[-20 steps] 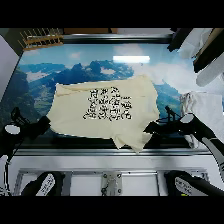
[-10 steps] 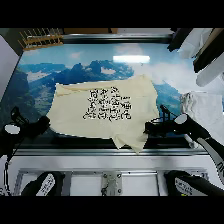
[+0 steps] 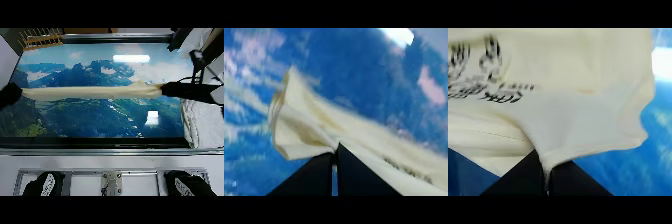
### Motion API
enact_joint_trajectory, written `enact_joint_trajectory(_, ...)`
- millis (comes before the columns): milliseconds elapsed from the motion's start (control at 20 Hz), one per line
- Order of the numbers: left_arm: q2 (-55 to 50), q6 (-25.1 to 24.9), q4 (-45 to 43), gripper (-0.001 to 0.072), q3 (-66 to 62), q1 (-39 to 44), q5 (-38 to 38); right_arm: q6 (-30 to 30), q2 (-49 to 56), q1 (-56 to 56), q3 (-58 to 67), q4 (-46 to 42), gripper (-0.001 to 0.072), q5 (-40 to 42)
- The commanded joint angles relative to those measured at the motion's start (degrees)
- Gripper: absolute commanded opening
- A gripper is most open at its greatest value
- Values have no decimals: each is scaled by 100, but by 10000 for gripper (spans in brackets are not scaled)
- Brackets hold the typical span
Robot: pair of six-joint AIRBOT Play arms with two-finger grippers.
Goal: Fold the clothes and pants, and hang the long-sleeved shirts on hangers.
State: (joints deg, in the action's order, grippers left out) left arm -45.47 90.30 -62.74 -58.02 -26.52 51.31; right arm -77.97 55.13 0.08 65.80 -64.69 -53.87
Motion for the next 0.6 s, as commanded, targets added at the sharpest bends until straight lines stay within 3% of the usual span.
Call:
enact_joint_trajectory(0,855,0,-20,6,-1436,-7,96,0,-660,-2,1690,-710,11,116)
enact_joint_trajectory(300,2256,17,-66,6,-2463,-11,-85,-13,-2026,0,2203,-807,10,883)
enact_joint_trajectory(550,2546,216,-66,5,-2719,-11,-155,-894,-2533,0,2203,-1189,10,669)
